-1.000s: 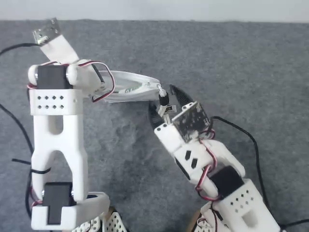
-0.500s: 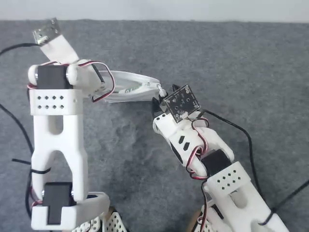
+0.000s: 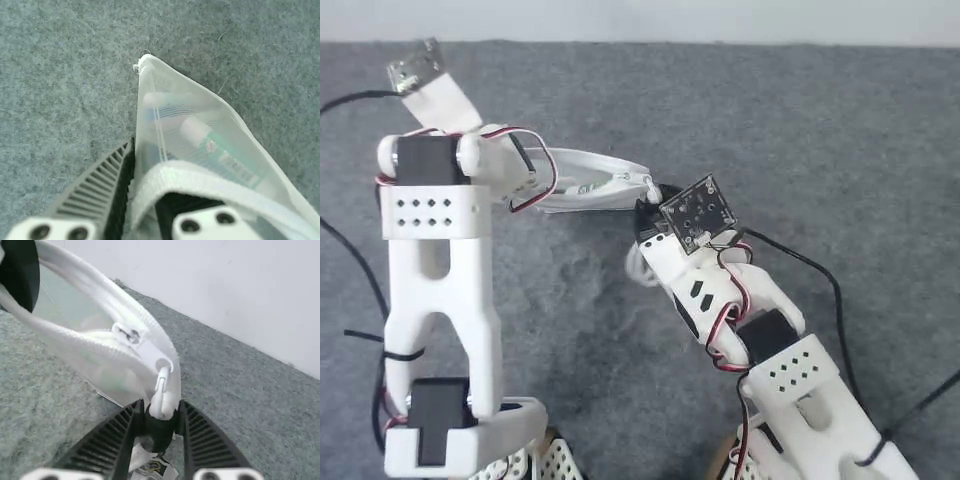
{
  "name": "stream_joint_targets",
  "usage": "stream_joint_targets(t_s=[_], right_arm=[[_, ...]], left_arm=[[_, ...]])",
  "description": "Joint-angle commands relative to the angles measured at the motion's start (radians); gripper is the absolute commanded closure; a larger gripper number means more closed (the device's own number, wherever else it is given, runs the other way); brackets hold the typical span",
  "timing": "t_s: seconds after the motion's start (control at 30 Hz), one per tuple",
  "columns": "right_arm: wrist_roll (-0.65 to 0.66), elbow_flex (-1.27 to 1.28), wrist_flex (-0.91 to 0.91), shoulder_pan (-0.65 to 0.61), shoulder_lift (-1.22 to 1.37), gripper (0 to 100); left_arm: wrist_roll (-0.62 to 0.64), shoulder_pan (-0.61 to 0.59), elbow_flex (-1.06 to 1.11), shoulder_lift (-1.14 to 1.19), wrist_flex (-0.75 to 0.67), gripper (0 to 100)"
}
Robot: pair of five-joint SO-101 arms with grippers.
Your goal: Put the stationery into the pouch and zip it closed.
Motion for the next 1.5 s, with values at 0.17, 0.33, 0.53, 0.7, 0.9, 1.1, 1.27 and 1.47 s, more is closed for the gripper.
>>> stream_joint_targets(t_s=[0.17,0.33,0.53,0.7,0.9,1.1,1.27,1.47], right_arm=[[0.000,-0.012,0.002,0.016,-0.010,94.8],[0.098,-0.014,0.088,0.010,-0.050,99.5],[0.104,-0.014,0.231,0.005,-0.219,99.3],[0.124,-0.012,0.381,-0.061,-0.337,99.3],[0.180,-0.012,0.565,-0.209,-0.435,99.3],[0.175,-0.012,0.687,-0.335,-0.510,99.3],[0.175,0.034,0.711,-0.417,-0.564,99.3],[0.180,0.069,0.740,-0.433,-0.639,99.3]], left_arm=[[-0.005,-0.009,-0.007,-0.057,-0.023,99],[-0.005,-0.009,-0.007,-0.057,-0.023,99],[-0.101,-0.009,-0.010,-0.057,-0.028,99],[-0.247,-0.009,0.012,-0.058,-0.061,99],[-0.269,-0.008,0.016,-0.057,-0.057,89],[-0.270,0.018,0.022,-0.066,-0.043,76],[-0.354,0.147,0.021,-0.068,0.005,75],[-0.436,0.321,0.025,-0.092,0.037,75]])
